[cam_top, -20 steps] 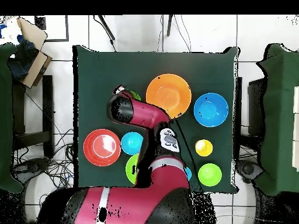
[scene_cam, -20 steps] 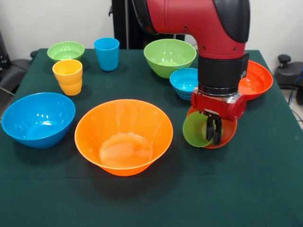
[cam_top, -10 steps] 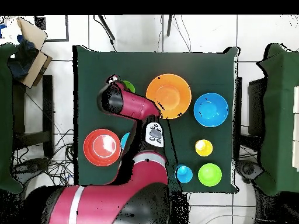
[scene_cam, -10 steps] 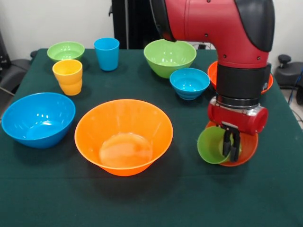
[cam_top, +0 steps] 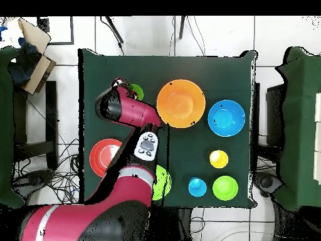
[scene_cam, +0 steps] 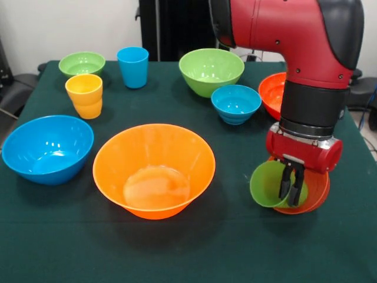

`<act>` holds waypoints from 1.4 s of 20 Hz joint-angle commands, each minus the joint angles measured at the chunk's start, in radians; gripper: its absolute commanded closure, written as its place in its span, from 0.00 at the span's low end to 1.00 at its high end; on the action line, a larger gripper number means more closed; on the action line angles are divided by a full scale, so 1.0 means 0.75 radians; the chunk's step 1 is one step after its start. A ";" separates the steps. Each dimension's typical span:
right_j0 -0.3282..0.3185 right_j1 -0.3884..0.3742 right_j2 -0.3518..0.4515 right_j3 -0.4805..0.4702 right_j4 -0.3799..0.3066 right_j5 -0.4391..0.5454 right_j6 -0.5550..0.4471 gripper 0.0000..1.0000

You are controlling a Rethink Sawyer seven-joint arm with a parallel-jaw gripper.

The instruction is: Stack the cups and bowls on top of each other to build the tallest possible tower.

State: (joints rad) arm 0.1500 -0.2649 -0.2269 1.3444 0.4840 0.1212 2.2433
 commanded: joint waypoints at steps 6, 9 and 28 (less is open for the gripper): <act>0.130 0.135 -0.147 0.053 0.101 0.131 0.297 1.00; 0.149 0.131 -0.150 0.083 0.116 0.117 0.295 1.00; 0.189 0.105 -0.102 0.132 0.175 0.136 0.310 1.00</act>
State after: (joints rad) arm 0.2496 -0.2524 -0.3554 1.4042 0.5793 0.1218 2.2433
